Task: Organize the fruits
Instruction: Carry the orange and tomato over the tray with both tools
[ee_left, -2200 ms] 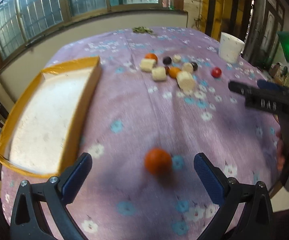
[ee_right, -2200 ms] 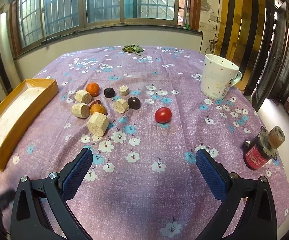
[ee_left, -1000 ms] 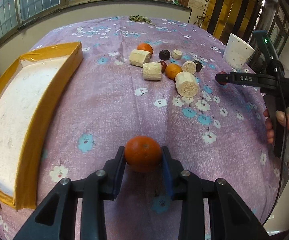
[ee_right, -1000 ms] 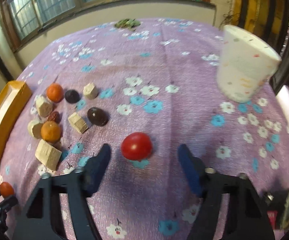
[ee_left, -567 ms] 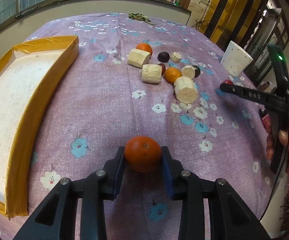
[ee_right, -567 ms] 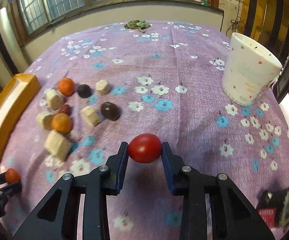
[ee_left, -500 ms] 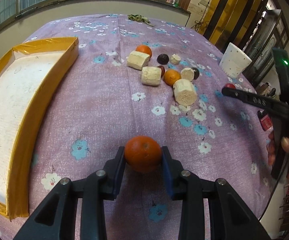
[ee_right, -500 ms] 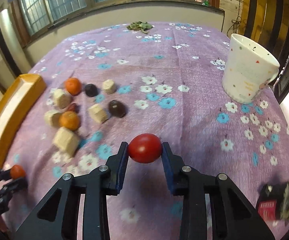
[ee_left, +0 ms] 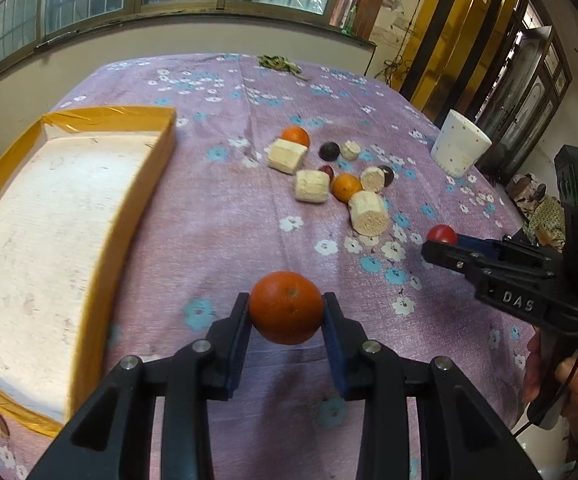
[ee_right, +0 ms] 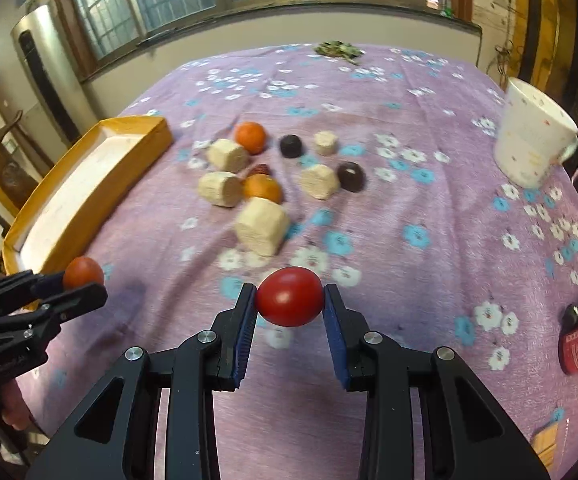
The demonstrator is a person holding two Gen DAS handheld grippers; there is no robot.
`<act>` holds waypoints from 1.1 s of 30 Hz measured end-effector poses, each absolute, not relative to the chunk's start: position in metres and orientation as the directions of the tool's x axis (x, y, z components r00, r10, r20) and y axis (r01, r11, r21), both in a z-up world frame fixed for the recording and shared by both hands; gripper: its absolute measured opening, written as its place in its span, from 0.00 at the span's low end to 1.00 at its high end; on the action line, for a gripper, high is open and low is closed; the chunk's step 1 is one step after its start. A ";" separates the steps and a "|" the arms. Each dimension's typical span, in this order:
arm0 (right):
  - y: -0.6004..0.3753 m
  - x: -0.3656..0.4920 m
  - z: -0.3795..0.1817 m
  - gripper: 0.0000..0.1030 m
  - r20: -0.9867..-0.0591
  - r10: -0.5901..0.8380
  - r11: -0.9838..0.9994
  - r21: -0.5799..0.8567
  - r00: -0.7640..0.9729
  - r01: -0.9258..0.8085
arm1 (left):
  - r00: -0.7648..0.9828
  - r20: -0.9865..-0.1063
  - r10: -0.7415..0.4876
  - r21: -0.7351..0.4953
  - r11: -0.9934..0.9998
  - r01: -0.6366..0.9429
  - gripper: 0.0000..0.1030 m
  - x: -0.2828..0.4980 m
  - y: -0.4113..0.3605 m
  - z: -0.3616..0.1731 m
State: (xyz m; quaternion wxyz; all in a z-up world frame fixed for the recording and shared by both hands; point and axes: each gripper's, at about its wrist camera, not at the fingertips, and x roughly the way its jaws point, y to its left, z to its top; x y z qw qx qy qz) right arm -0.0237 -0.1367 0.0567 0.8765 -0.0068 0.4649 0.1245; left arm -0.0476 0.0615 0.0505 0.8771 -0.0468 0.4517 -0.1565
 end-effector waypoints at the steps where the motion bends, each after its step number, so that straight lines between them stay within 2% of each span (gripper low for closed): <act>1: -0.129 -0.022 0.058 0.31 -0.815 0.222 0.966 0.108 0.536 -0.236 | 0.547 -0.774 -0.318 -0.227 0.947 0.228 0.36 -0.048 0.066 0.052; 21: 0.033 0.009 0.080 0.31 -0.777 0.457 0.840 0.217 0.432 -0.497 | 0.635 -0.751 -0.184 -0.248 0.969 -0.013 0.36 -0.051 0.193 0.067; 29: 0.104 0.009 0.064 0.31 -0.804 0.494 0.765 0.220 0.332 -0.606 | 0.622 -0.777 -0.095 -0.226 0.965 -0.134 0.36 -0.047 0.247 0.051; 33: 0.127 0.012 0.047 0.31 -0.831 0.469 0.754 0.199 0.301 -0.626 | 0.612 -0.789 -0.054 -0.202 0.964 -0.175 0.36 -0.043 0.268 0.042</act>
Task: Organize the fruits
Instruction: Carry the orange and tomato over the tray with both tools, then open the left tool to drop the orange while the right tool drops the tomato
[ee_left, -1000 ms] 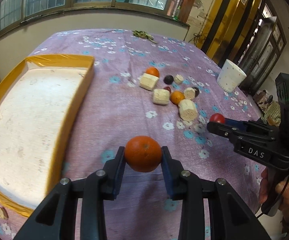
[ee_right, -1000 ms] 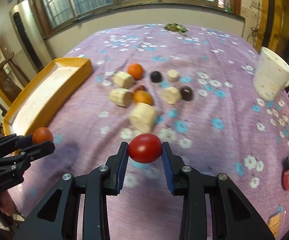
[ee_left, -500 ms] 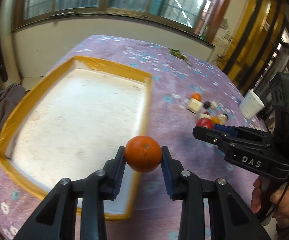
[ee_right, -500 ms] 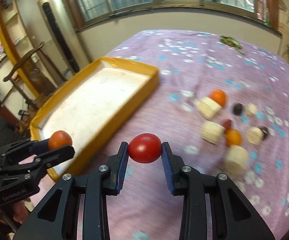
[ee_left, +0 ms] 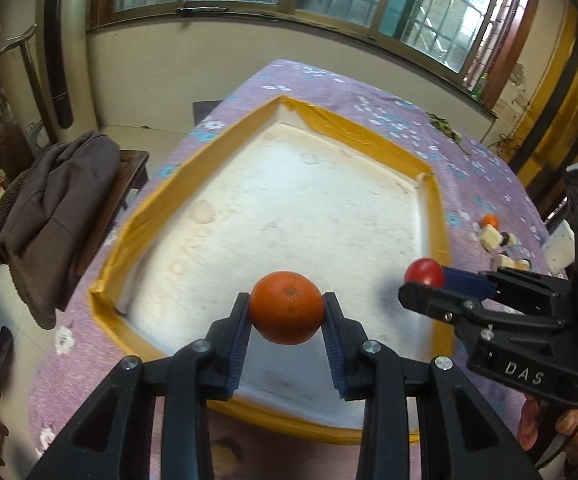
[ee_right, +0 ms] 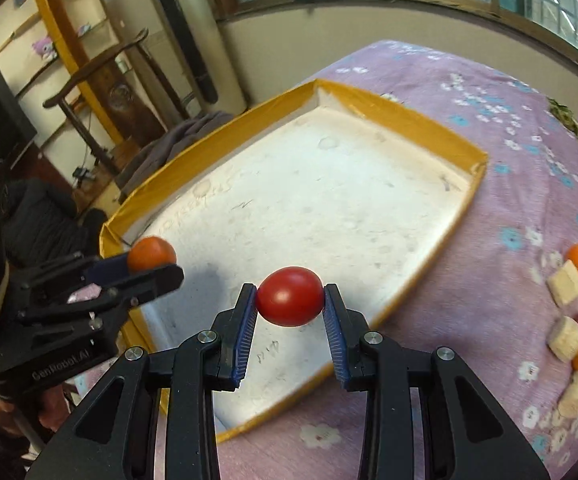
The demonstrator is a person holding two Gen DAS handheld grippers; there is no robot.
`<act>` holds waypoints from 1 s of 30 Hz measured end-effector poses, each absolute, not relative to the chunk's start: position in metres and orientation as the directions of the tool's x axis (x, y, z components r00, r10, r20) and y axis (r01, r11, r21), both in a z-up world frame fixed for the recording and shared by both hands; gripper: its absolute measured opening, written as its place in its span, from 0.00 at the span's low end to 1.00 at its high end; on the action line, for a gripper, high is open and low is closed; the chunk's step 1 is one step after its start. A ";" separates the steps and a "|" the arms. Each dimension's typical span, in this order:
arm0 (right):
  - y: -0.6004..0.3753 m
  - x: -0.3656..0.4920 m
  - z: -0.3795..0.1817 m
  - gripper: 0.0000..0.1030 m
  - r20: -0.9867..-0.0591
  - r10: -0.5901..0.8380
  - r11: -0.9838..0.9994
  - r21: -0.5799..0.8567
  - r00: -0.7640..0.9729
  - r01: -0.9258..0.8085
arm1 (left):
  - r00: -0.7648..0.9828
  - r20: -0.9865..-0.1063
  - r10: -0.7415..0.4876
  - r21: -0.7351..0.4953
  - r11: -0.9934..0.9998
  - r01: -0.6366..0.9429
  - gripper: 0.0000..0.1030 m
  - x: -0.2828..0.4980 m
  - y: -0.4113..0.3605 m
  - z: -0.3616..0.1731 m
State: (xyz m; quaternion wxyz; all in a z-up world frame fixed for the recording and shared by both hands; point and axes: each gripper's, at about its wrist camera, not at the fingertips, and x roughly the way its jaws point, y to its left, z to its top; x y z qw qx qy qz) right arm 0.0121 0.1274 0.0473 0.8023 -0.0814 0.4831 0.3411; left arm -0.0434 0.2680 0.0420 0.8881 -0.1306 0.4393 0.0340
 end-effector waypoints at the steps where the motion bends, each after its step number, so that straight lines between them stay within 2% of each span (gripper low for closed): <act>1: 0.132 0.013 0.043 0.31 -0.838 0.461 0.752 0.194 0.292 -0.629 | 0.609 -0.791 -0.049 -0.200 0.963 -0.182 0.36 -0.042 0.272 0.040; 16: 0.153 0.014 0.026 0.31 -0.880 0.386 0.753 0.128 0.276 -0.646 | 0.576 -0.817 0.020 -0.095 0.981 -0.168 0.37 -0.038 0.279 0.024; 30: 0.134 0.003 0.041 0.39 -0.864 0.395 0.765 0.120 0.313 -0.633 | 0.592 -0.800 0.095 -0.059 0.970 -0.235 0.63 -0.052 0.283 0.033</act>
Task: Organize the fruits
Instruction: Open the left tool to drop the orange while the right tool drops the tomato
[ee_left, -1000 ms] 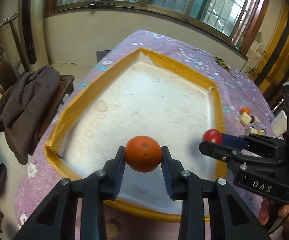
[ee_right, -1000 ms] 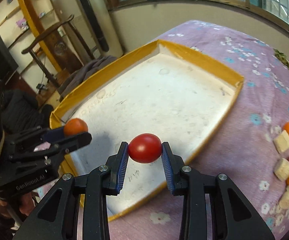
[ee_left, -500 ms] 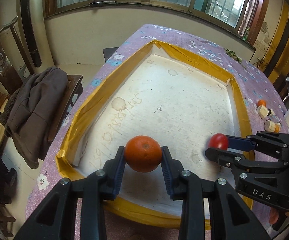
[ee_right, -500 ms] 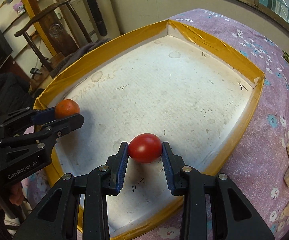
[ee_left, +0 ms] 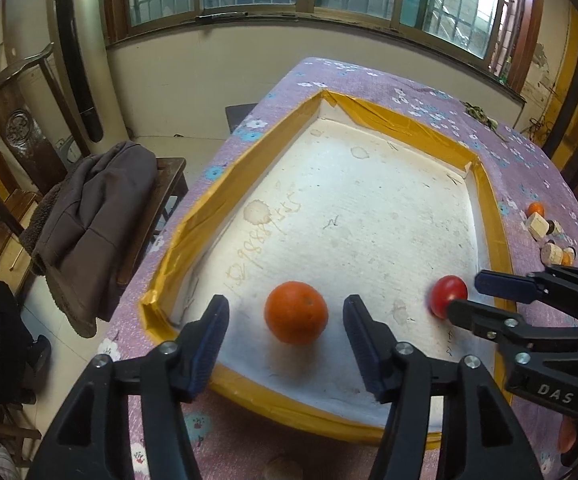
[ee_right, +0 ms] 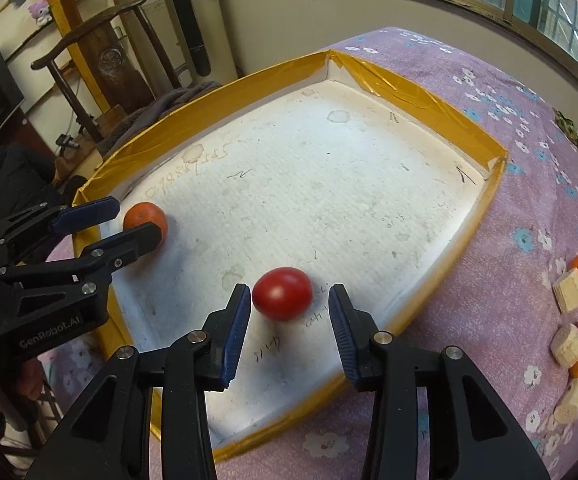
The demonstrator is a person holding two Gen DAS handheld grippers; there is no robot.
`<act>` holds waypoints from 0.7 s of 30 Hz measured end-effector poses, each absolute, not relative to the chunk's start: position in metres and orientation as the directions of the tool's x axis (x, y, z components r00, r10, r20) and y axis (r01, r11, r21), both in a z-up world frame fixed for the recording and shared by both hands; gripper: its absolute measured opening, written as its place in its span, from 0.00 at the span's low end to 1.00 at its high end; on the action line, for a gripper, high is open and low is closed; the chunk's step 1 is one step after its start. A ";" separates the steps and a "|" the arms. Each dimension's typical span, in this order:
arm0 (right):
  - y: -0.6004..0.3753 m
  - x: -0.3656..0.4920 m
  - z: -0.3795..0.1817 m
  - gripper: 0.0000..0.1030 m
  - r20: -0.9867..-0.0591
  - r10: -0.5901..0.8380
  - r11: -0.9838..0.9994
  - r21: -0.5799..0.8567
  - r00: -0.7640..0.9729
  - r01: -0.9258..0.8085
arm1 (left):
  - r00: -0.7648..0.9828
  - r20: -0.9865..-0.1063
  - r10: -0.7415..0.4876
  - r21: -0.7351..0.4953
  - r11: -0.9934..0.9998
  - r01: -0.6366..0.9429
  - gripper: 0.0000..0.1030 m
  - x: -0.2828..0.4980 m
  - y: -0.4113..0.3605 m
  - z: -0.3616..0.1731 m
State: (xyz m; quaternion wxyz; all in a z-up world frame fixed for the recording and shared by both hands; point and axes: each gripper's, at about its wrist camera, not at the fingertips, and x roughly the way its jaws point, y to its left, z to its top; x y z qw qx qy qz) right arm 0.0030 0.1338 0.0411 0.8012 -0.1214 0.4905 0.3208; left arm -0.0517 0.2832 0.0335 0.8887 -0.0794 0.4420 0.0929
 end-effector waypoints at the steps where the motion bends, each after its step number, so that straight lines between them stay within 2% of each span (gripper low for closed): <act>1: 0.130 0.002 0.044 0.39 -0.859 0.401 0.768 0.126 0.317 -0.628 | 0.594 -0.799 0.096 -0.064 0.968 -0.243 0.63 -0.053 0.284 0.034; 6: 0.110 -0.009 0.058 0.40 -0.833 0.426 0.777 0.138 0.352 -0.614 | 0.605 -0.789 0.108 -0.080 0.958 -0.275 0.69 -0.059 0.280 0.040; 10: 0.098 -0.018 0.066 0.47 -0.817 0.412 0.788 0.098 0.404 -0.608 | 0.611 -0.784 0.108 -0.090 0.955 -0.284 0.74 -0.060 0.267 0.043; 21: 0.027 -0.026 0.077 0.55 -0.793 0.385 0.852 0.108 0.473 -0.512 | 0.635 -0.770 0.062 -0.101 0.971 -0.218 0.81 -0.058 0.206 0.054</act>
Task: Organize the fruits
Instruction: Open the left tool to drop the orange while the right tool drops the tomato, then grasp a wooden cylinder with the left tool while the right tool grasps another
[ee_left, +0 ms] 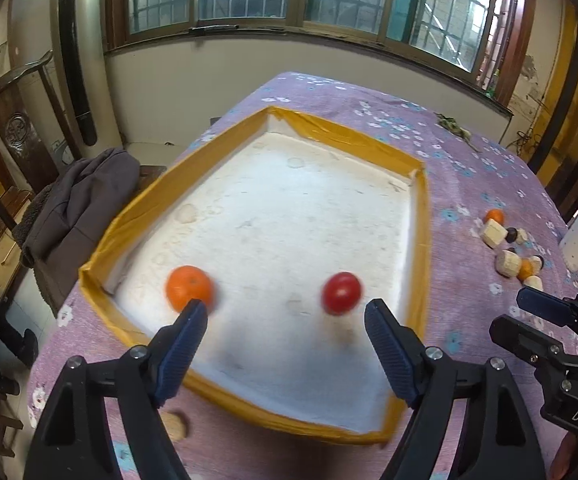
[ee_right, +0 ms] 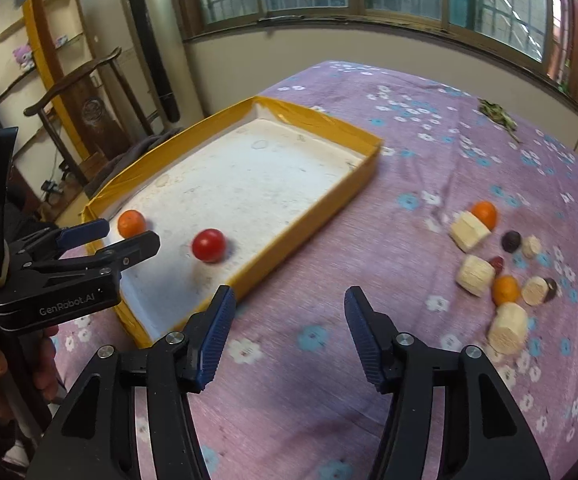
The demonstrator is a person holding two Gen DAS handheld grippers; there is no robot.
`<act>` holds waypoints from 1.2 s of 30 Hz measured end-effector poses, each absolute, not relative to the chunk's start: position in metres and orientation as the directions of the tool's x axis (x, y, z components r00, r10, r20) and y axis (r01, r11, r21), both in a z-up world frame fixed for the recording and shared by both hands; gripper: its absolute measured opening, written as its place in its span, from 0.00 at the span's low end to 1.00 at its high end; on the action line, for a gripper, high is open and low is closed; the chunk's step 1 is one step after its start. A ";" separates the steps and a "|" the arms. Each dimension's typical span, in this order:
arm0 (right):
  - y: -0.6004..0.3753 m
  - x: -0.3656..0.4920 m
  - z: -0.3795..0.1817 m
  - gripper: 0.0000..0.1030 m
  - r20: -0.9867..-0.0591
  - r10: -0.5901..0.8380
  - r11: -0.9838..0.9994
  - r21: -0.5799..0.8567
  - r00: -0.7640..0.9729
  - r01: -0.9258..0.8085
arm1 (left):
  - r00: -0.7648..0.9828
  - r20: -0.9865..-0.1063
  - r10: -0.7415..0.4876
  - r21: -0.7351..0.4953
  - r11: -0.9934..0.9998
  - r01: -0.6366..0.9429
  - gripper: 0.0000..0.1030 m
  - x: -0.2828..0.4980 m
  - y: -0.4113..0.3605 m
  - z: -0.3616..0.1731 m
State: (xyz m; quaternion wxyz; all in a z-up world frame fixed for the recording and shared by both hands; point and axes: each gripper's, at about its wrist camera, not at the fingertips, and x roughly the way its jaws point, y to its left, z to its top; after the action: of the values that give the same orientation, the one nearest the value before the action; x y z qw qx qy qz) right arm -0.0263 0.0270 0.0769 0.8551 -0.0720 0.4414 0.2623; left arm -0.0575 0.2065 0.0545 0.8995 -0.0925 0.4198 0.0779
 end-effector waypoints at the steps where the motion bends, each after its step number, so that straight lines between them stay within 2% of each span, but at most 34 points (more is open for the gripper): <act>1: 0.019 -0.026 0.077 0.55 -0.792 0.379 0.861 0.113 0.478 -0.496 | 0.637 -0.769 0.054 -0.102 0.973 -0.206 0.81 -0.057 0.199 0.055; 23: -0.139 -0.021 0.072 0.55 -0.791 0.237 0.966 0.131 0.564 -0.223 | 0.617 -0.780 -0.105 -0.077 0.994 0.072 0.87 -0.026 0.047 0.065; 36: -0.132 0.025 0.034 0.55 -0.818 0.326 0.928 0.184 0.473 -0.323 | 0.576 -0.816 -0.045 -0.023 0.999 0.045 0.87 -0.007 0.038 0.055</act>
State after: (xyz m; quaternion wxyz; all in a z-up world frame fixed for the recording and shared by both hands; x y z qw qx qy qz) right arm 0.0247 -0.1319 0.0339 0.8583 0.0019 0.4770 0.1891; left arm -0.0070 0.0378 0.0554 0.8876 0.0003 0.4599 -0.0253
